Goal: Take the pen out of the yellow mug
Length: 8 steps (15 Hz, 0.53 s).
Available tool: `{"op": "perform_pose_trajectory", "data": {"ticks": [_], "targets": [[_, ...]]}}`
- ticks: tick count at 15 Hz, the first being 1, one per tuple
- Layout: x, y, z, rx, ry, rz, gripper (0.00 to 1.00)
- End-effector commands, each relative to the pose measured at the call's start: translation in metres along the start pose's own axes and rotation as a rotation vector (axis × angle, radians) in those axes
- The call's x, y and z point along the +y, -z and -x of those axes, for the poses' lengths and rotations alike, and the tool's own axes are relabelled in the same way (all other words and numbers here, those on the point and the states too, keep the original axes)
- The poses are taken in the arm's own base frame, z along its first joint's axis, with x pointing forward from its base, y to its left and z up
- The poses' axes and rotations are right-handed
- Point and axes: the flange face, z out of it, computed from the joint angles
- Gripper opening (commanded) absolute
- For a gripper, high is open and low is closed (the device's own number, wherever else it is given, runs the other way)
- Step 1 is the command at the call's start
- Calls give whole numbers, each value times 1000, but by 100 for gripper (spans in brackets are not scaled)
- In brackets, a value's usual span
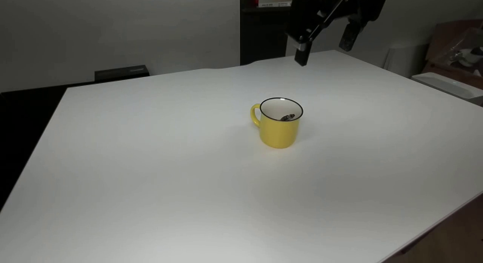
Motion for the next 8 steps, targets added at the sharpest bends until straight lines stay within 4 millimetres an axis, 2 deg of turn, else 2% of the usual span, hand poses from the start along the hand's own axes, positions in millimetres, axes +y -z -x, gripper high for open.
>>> {"op": "perform_pose_trajectory", "data": {"ticks": [1, 8], "targets": [[-7, -33, -8, 10, -41, -31, 100], [-19, -94, -9, -35, -45, -65, 100]]}}
